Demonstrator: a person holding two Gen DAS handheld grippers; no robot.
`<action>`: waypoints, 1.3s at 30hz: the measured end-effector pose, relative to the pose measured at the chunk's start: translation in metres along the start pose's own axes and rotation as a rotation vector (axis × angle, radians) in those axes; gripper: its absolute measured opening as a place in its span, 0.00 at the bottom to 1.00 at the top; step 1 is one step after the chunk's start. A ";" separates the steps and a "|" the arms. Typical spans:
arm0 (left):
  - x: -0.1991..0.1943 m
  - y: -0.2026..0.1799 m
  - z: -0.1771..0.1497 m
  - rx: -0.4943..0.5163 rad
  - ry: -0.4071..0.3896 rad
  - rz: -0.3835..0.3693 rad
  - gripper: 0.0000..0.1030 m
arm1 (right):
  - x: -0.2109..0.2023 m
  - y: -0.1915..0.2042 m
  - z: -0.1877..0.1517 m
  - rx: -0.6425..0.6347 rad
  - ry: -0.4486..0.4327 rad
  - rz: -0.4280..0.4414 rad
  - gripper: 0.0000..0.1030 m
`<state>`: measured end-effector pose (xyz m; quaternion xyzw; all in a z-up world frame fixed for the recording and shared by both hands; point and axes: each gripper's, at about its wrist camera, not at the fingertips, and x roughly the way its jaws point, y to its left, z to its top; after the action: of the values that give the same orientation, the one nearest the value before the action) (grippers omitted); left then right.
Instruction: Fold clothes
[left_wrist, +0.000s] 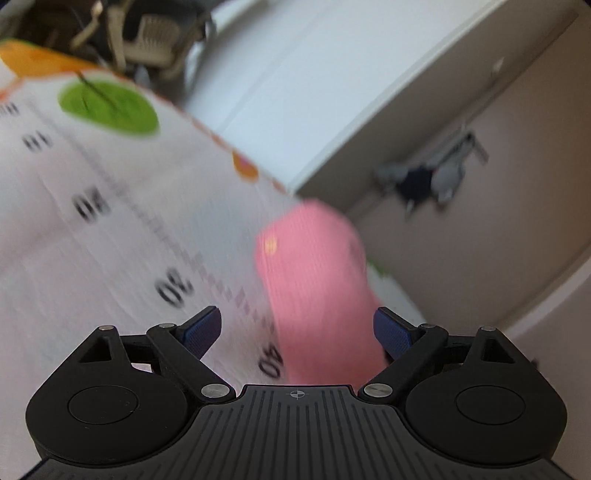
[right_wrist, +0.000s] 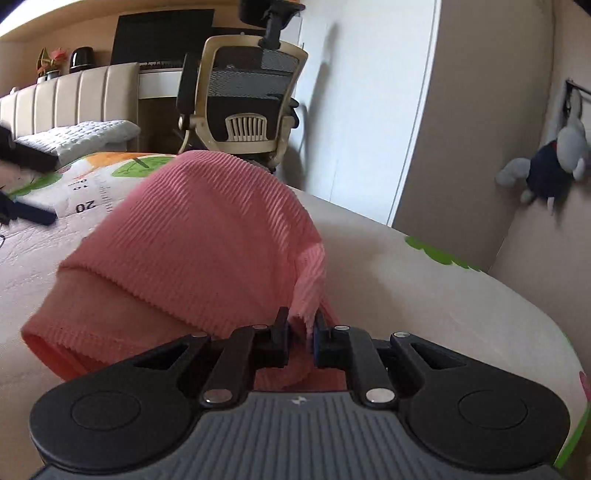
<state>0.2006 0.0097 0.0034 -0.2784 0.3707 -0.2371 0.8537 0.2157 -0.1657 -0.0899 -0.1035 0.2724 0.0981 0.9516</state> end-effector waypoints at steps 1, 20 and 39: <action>0.009 -0.001 -0.003 0.003 0.018 -0.003 0.91 | -0.001 -0.002 -0.002 -0.005 -0.002 0.000 0.11; 0.052 -0.038 -0.030 0.228 0.098 0.118 0.82 | 0.117 0.027 0.089 -0.118 0.062 0.193 0.44; 0.050 -0.012 -0.009 0.019 0.046 -0.070 0.91 | 0.021 -0.040 -0.007 0.025 0.074 0.057 0.57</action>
<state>0.2214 -0.0327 -0.0189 -0.2774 0.3782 -0.2767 0.8387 0.2395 -0.2028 -0.1018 -0.0875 0.3115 0.1178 0.9389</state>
